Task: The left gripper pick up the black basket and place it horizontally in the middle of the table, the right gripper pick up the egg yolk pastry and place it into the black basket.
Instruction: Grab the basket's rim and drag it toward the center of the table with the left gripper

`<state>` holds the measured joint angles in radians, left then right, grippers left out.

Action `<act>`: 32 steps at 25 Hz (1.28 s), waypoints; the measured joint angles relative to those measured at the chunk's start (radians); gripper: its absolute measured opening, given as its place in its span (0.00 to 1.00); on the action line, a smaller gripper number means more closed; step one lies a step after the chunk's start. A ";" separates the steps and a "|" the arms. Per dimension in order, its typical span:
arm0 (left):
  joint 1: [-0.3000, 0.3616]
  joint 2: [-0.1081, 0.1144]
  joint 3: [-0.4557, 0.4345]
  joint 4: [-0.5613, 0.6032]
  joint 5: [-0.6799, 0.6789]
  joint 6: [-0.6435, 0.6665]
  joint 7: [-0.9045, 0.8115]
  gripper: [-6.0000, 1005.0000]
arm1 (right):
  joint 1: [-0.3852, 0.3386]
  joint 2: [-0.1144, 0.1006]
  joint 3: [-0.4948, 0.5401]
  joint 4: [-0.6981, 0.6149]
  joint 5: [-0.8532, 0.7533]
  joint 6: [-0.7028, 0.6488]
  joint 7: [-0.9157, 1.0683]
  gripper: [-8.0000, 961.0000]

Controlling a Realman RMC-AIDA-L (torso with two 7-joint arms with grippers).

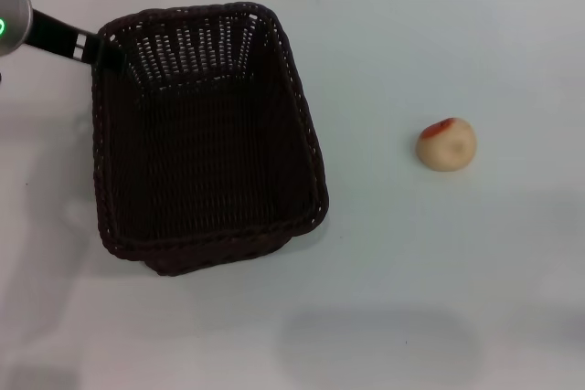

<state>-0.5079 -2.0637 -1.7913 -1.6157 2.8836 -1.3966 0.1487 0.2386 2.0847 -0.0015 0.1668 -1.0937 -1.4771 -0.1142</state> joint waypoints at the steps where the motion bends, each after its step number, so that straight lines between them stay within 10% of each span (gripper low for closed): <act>1: -0.008 0.000 -0.011 0.031 0.000 -0.006 -0.009 0.73 | 0.000 0.000 0.000 0.000 0.000 0.000 0.000 0.76; 22: -0.006 -0.005 0.066 0.149 -0.057 -0.026 -0.103 0.69 | -0.001 -0.003 -0.002 -0.007 0.000 0.000 -0.004 0.76; 32: 0.002 -0.004 0.147 0.108 -0.049 -0.016 -0.102 0.52 | -0.010 -0.003 -0.006 -0.012 0.000 -0.004 -0.004 0.76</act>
<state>-0.5055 -2.0676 -1.6438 -1.5080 2.8344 -1.4130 0.0466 0.2286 2.0815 -0.0077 0.1549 -1.0937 -1.4808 -0.1182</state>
